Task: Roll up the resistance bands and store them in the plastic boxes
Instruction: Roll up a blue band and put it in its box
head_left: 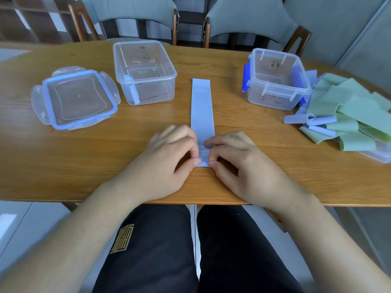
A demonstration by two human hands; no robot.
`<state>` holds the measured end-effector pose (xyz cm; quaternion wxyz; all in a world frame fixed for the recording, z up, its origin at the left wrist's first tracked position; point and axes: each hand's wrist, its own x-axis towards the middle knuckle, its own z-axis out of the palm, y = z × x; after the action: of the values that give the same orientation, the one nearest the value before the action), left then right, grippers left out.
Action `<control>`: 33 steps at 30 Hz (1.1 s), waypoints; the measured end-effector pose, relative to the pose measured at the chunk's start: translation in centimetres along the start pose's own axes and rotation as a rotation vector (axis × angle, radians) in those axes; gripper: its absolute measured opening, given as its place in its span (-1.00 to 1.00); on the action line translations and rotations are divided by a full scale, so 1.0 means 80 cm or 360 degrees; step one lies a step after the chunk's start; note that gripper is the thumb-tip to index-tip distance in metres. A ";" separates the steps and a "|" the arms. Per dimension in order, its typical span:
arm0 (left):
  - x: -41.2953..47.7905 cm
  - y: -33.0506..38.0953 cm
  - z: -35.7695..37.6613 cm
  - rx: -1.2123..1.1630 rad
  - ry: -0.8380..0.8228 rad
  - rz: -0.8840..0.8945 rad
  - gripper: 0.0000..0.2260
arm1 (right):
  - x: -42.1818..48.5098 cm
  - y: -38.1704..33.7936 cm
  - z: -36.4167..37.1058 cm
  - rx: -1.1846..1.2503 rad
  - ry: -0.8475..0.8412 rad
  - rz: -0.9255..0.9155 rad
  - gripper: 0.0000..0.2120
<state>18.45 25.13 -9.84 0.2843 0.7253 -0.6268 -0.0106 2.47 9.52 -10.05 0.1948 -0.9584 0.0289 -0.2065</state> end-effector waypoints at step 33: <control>0.009 0.000 0.001 0.0231 -0.0102 0.0091 -0.87 | 0.014 -0.006 -0.005 0.0195 -0.0067 0.0353 -0.93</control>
<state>18.60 24.41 -9.69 0.2109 0.7251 -0.6553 0.0198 3.30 9.68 -9.13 0.2753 -0.9398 0.1180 -0.1647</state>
